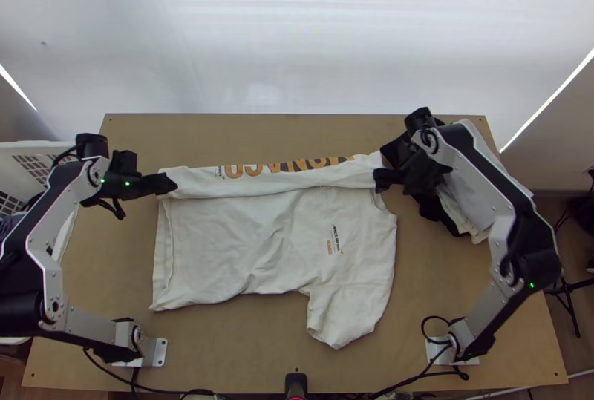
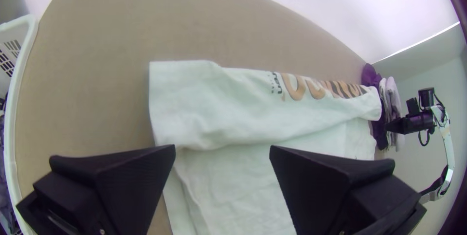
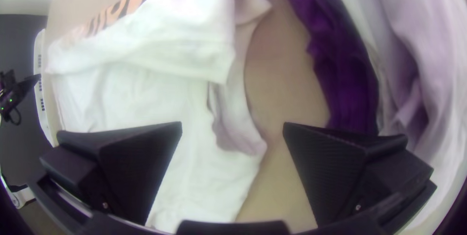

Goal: Fold the t-shirt

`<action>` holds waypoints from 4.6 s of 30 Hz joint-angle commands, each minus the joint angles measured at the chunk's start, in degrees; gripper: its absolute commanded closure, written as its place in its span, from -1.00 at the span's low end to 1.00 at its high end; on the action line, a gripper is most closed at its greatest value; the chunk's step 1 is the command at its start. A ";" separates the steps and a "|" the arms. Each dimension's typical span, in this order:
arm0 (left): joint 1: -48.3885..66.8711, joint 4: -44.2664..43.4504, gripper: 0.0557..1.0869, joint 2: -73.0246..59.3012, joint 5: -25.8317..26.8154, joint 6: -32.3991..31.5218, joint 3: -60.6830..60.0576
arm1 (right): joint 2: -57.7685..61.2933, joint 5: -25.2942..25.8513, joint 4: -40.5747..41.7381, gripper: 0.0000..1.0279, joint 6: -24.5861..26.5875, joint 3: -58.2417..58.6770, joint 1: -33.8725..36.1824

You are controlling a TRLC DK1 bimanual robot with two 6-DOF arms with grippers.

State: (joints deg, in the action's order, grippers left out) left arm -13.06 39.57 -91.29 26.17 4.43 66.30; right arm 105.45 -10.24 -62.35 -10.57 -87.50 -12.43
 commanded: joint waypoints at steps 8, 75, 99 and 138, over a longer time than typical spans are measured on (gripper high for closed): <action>-1.27 2.88 -0.90 13.77 1.69 0.14 -0.91 | -24.68 -6.90 -12.10 -0.80 -3.32 26.24 -5.42; 23.52 48.93 -0.90 8.40 -28.55 23.61 -10.40 | -23.53 -17.09 4.16 0.94 4.94 44.53 -12.36; 32.48 33.29 -0.85 2.08 -28.63 21.24 -20.60 | -24.77 -17.09 2.32 0.94 4.59 42.33 -11.92; 14.73 31.71 0.93 11.39 -12.20 27.74 -5.13 | -22.74 -17.36 -7.09 0.94 6.26 22.03 -4.36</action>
State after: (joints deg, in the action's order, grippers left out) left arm 4.32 76.16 -75.40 10.15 32.97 56.25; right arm 80.09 -27.66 -69.34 -4.38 -60.47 -17.06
